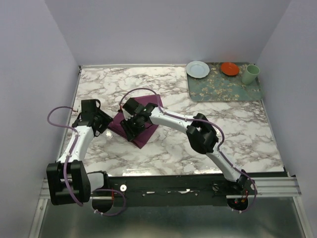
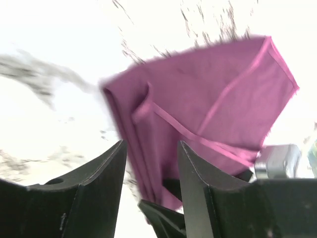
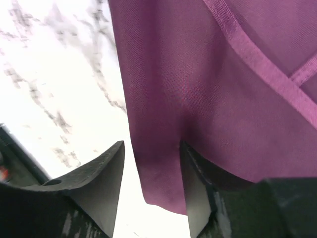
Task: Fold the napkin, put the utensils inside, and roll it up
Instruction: Roll the napkin with the utensil
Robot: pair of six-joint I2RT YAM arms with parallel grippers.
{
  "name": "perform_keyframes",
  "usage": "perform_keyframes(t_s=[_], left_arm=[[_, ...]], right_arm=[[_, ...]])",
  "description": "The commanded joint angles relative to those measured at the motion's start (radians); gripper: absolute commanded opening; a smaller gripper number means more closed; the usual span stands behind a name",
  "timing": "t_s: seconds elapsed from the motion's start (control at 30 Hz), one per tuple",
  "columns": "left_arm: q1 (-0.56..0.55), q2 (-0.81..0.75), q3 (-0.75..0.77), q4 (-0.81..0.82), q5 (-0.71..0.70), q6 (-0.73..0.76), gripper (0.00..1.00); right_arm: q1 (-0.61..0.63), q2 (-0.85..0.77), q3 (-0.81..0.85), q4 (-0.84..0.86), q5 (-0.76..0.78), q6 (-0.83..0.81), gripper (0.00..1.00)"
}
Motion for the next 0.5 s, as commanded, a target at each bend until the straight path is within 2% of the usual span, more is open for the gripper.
perform_keyframes(t_s=[0.0,0.1,0.23,0.47], left_arm=[[0.005,-0.081,0.037,-0.135,-0.259,-0.021,0.54],[0.008,-0.125,0.039,-0.156,-0.332,-0.036,0.54],[0.013,-0.142,0.046,-0.162,-0.360,-0.029,0.54],[0.053,-0.147,0.072,-0.198,-0.414,-0.049,0.52]], right_arm=[[0.040,-0.041,0.019,-0.096,0.301,-0.039,0.59],[0.073,-0.043,0.046,-0.096,0.387,-0.058,0.61],[0.114,-0.027,0.100,-0.122,0.505,-0.076,0.64],[0.154,-0.024,0.115,-0.116,0.532,-0.087,0.63]])
